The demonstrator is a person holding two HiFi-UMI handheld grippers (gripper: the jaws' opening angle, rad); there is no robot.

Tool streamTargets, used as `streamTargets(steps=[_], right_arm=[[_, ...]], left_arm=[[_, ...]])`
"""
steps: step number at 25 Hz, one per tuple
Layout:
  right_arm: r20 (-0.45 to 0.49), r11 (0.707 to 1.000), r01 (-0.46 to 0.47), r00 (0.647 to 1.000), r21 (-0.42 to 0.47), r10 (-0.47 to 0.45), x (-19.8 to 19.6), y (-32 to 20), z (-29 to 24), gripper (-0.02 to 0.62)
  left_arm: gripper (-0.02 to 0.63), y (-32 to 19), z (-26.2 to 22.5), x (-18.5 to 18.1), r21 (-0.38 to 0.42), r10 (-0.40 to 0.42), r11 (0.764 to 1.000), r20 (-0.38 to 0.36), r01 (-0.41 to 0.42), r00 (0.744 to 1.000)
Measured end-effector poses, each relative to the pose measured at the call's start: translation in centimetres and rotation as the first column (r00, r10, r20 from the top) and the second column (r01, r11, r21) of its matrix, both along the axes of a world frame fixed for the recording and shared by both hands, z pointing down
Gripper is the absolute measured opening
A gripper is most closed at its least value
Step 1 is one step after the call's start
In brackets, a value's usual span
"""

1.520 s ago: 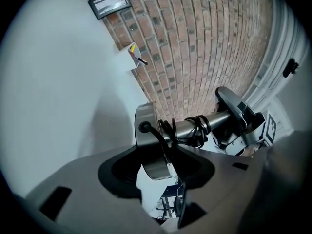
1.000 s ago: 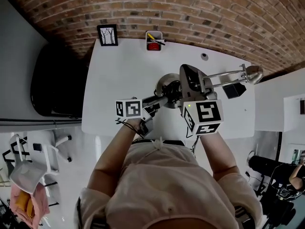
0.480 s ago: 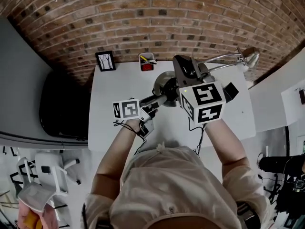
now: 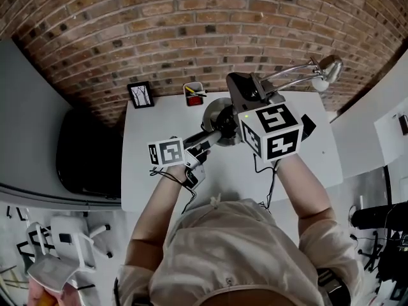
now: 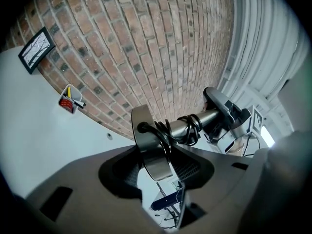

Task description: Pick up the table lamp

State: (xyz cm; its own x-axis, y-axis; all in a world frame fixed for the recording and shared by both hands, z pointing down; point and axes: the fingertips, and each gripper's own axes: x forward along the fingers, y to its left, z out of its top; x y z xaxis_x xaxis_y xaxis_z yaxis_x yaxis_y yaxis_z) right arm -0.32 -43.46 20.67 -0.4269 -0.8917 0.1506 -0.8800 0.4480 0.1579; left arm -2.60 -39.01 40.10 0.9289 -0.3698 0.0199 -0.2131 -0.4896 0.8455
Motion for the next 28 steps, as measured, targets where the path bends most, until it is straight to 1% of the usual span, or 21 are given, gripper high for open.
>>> streamTargets(steps=[8,24,28], right_arm=[[-0.033,1.000,-0.002,0.999,-0.015,0.002,-0.5,0.3,1.0,0.026],[-0.039,0.999,-0.014,0.999,-0.048,0.013,-1.2,-0.1,3.0,0.026],[-0.038,0.999,-0.013,0.999,-0.052,0.011,-1.5,-0.3,3.4,0.026]], left_arm=[[0.189,0.5,1.1,0.2,-0.036,0.015,0.999,-0.003,-0.015,1.000],[0.189,0.6,3.1,-0.4,-0.079,0.037,0.996,0.007,-0.036,0.999],[0.190,0.5,3.4,-0.7,-0.080,0.038,0.996,0.009,-0.038,0.999]])
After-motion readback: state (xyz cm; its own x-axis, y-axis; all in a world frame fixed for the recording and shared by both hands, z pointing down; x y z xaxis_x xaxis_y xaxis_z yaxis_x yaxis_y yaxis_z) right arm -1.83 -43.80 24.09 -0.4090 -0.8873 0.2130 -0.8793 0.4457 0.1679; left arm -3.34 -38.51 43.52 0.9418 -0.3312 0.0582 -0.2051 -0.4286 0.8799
